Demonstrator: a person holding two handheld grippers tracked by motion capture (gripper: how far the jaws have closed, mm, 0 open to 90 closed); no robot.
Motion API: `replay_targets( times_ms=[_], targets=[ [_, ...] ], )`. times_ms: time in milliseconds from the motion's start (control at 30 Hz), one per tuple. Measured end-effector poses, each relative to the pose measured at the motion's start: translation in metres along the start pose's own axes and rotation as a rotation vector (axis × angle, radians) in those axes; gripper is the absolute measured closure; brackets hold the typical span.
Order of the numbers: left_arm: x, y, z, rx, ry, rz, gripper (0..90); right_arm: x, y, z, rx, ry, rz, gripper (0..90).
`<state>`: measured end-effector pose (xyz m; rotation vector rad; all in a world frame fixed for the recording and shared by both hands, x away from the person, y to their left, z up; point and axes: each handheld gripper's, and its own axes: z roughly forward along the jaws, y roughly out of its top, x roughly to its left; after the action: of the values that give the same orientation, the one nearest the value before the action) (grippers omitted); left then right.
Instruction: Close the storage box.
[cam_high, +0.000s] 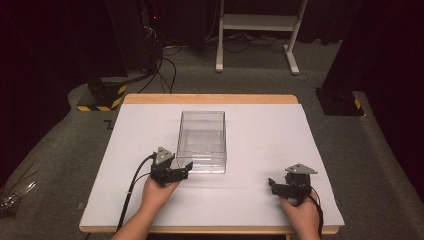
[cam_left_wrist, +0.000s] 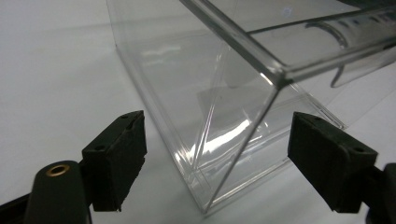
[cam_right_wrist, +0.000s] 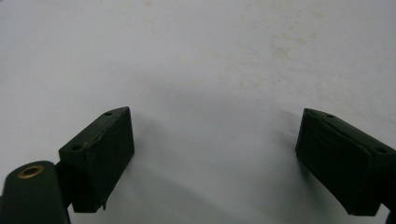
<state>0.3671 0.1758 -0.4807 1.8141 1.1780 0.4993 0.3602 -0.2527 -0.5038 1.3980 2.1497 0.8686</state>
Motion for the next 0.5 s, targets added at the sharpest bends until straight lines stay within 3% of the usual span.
replay_targets(
  times_ms=[500],
  targets=[
    [0.015, -0.021, -0.038, 0.01, -0.026, 0.004, 20.0, 0.0, 0.0, 0.0, 0.0, 0.0, 0.0, 11.4]
  ],
)
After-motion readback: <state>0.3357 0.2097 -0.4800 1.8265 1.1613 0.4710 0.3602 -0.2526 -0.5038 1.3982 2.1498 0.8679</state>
